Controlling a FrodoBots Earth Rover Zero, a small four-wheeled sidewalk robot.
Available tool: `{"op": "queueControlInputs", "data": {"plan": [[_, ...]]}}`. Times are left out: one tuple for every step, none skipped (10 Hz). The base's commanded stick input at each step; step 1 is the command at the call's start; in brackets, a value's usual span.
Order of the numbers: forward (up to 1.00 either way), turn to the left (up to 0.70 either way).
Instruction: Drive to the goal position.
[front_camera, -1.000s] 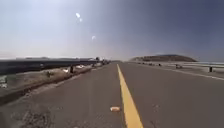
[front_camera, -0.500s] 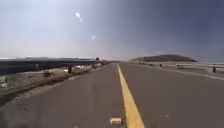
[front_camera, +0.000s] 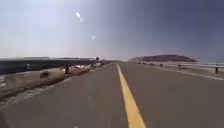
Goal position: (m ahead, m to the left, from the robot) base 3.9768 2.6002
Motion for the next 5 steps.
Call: {"op": "queueControlInputs", "data": {"plan": [[0.5, 0.0], [0.5, 0.0], [0.5, 0.0], [0.5, 0.0], [0.5, 0.0]]}}
